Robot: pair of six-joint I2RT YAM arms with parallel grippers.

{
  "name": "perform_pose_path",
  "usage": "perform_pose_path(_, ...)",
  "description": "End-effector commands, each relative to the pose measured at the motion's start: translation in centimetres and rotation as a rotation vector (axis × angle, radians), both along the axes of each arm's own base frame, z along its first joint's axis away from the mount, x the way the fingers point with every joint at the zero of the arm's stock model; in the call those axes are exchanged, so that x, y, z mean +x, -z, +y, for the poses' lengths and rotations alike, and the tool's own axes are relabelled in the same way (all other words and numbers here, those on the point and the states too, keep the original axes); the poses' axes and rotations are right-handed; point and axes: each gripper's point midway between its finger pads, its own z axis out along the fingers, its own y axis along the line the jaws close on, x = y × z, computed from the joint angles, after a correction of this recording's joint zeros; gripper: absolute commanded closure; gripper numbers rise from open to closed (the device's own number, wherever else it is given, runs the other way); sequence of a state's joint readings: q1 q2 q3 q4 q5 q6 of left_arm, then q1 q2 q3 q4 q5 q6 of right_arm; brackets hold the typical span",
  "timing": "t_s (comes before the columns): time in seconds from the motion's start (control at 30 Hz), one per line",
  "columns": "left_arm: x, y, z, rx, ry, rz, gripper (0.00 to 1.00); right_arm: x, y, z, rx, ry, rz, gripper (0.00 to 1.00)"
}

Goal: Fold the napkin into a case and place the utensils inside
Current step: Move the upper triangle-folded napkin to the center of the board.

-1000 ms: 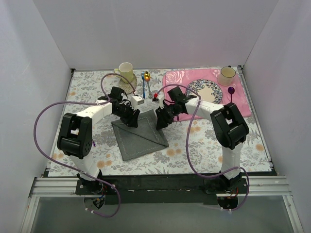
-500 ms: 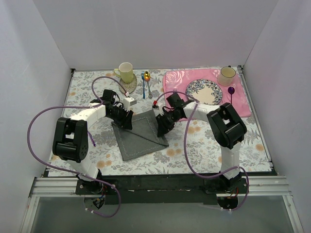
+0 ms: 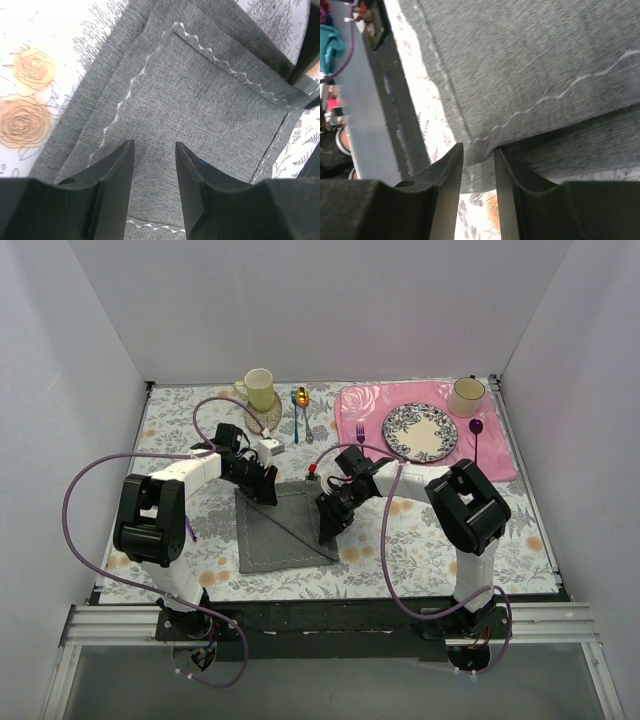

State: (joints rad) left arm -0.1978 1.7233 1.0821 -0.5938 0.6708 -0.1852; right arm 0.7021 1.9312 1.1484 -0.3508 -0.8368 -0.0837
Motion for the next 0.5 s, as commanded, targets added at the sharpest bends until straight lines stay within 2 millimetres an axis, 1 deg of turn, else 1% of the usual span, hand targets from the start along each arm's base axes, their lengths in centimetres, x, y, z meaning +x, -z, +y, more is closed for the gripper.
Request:
perform_pose_path(0.0,-1.4,0.2,-0.6,-0.019,0.055,0.005,0.63,0.3,-4.7,0.6,0.091,-0.010,0.011,0.59)
perform_pose_path(0.03,-2.1,0.6,-0.6,-0.015,0.060,0.023,0.63,0.8,-5.3,0.6,0.101,-0.005,0.006,0.58)
perform_pose_path(0.07,-2.3,0.6,-0.6,-0.013,0.063,0.019,0.63,1.4,-5.8,0.6,0.109,0.005,-0.002,0.58)
perform_pose_path(0.1,-2.6,0.7,-0.6,-0.013,0.069,0.020,0.63,3.1,-6.9,0.6,0.134,0.029,-0.036,0.55)
perform_pose_path(0.13,-3.0,1.0,-0.5,-0.009,0.076,0.026,0.63,4.2,-7.4,0.6,0.144,0.048,-0.063,0.53)
perform_pose_path(0.17,-3.2,1.0,-0.5,-0.008,0.081,0.023,0.63,5.7,-7.6,0.7,0.144,0.075,-0.116,0.51)
perform_pose_path(0.2,-3.3,1.0,-0.6,-0.008,0.090,0.013,0.63,7.8,-8.7,0.7,0.162,0.106,-0.170,0.48)
perform_pose_path(0.27,-3.4,0.9,-0.7,-0.013,0.103,-0.003,0.63,10.1,-8.7,0.9,0.158,0.138,-0.222,0.43)
perform_pose_path(0.3,-3.3,0.6,-0.8,-0.016,0.107,-0.023,0.63,11.9,-9.5,1.2,0.164,0.155,-0.275,0.39)
perform_pose_path(0.33,-3.3,0.5,-0.9,-0.021,0.111,-0.025,0.63,12.9,-8.6,1.3,0.146,0.153,-0.293,0.37)
perform_pose_path(0.37,-3.3,0.3,-1.1,-0.027,0.117,-0.033,0.63,13.8,-8.2,1.3,0.124,0.164,-0.320,0.35)
perform_pose_path(0.4,-3.2,0.2,-1.1,-0.031,0.118,-0.039,0.63,14.5,-7.9,1.4,0.114,0.166,-0.334,0.27)
perform_pose_path(0.47,-3.1,0.1,-1.2,-0.032,0.130,-0.053,0.63,16.1,-6.6,1.8,0.088,0.167,-0.367,0.20)
